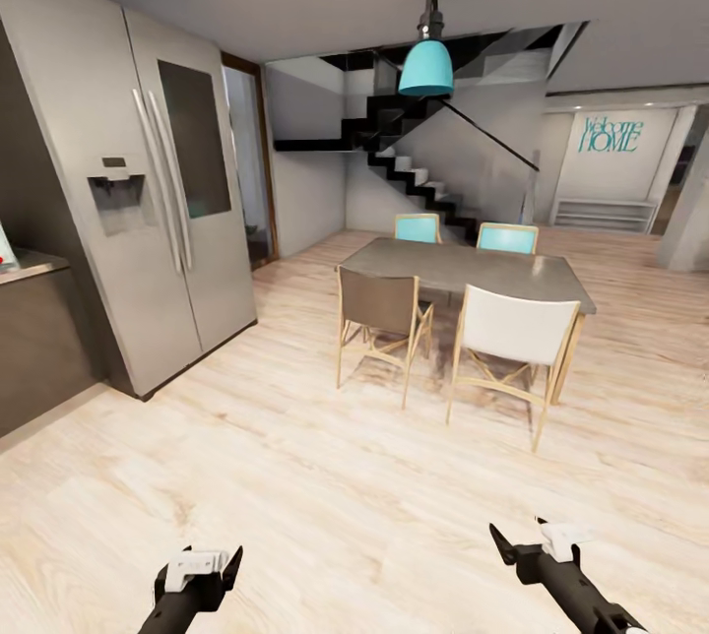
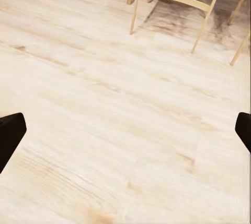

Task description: Put the three can of soda from the living room inside the tash can in the kitchen.

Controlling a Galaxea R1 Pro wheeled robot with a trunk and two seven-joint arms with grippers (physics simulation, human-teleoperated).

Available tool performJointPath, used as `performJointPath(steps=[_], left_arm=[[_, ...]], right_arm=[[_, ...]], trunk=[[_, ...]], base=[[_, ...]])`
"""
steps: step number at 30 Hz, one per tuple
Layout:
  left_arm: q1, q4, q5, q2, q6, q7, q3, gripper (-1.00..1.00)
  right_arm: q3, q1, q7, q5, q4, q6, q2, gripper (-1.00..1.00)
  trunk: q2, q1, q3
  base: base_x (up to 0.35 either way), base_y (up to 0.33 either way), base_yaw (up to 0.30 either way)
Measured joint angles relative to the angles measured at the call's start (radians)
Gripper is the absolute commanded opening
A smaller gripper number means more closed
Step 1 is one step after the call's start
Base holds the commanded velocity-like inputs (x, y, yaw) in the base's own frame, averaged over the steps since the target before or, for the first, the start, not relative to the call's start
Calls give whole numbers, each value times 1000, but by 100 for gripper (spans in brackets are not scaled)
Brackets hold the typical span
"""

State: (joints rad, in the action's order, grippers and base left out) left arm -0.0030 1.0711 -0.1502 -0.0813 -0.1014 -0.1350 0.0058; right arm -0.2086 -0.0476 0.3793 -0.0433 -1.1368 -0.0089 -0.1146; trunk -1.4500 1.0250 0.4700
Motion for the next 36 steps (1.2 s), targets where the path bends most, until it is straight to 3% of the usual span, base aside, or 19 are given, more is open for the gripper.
performJointPath(steps=[21, 36], left_arm=[[0, -8, 3, 1, 0, -1, -1, 100], [0, -71, 5, 1, 2, -5, -3, 100]], right_arm=[[-3, 0, 1, -14, 0, 0, 0, 100], [-1, 0, 0, -13, -1, 2, 0, 100]], trunk=[[0, 0, 0], [0, 0, 0]], base=[[7, 5, -250], [184, 208, -209]])
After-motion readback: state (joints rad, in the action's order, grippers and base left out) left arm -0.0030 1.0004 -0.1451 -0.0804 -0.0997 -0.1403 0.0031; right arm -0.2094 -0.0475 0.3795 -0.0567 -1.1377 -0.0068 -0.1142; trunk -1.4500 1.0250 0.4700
